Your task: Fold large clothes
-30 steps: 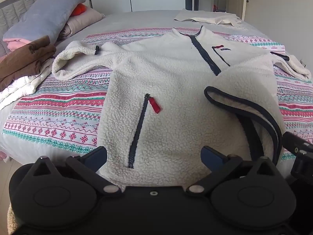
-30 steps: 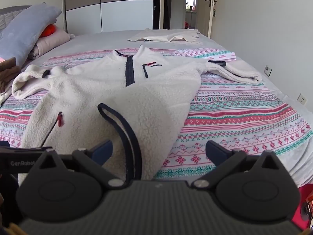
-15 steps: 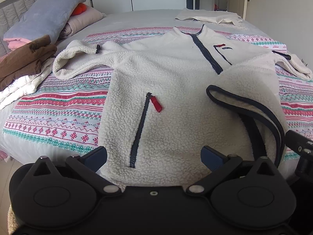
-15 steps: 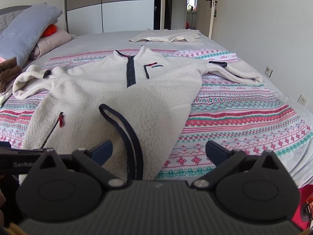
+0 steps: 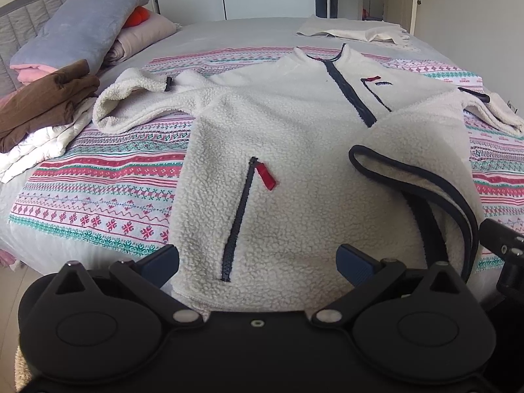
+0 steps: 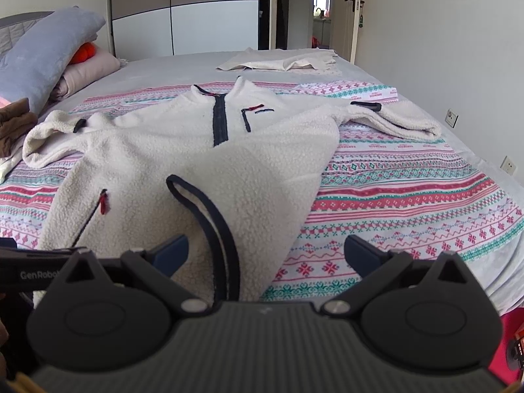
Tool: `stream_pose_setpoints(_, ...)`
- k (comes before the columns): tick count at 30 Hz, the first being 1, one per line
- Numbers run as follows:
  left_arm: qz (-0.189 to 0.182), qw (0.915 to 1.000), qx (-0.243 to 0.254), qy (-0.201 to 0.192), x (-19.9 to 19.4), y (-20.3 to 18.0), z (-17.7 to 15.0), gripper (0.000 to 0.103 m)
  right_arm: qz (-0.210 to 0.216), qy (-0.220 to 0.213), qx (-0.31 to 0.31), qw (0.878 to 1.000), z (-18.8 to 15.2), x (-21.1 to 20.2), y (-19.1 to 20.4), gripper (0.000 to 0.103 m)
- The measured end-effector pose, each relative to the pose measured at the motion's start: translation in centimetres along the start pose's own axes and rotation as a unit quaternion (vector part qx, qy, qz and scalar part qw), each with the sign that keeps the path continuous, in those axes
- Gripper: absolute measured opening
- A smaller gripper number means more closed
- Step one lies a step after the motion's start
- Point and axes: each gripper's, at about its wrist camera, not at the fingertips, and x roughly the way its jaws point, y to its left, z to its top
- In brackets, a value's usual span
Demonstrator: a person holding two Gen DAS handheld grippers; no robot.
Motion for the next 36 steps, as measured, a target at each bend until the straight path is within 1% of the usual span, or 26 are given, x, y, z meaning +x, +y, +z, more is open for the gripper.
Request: stream_pose_setpoints(36, 0.003, 1.0000, 0.005, 0.003, 0.4, -0.4, -0.5, 0.103, 0.009, 0.010, 0.005, 1.000, -0.5, 1.0, -0.2, 0.103)
